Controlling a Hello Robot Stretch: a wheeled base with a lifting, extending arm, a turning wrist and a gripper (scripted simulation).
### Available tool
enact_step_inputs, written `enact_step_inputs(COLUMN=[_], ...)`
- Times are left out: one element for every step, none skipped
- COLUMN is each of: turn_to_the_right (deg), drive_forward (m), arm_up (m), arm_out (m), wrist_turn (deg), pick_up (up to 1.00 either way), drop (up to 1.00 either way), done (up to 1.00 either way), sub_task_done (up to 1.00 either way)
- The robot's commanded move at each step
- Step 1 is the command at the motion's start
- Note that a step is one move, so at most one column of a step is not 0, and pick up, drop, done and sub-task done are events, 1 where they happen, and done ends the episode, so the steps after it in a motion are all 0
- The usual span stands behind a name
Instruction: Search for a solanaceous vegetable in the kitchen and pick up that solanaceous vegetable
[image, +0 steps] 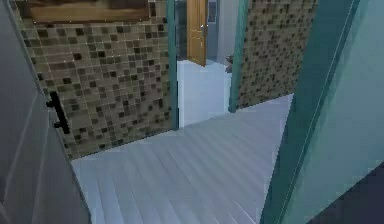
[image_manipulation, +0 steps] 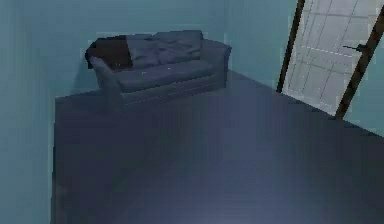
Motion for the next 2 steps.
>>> enact_step_inputs(turn_to_the_right=[-3.0, 0.0], drive_forward=[0.0, 0.65], arm_up=[0.0, 0.0], arm_out=[0.0, 0.0], wrist_turn=[0.0, 0.0], pick_up=[0.0, 0.0], drop=[0.0, 0.0], done=[0.0, 0.0], sub_task_done=[0.0, 0.0])
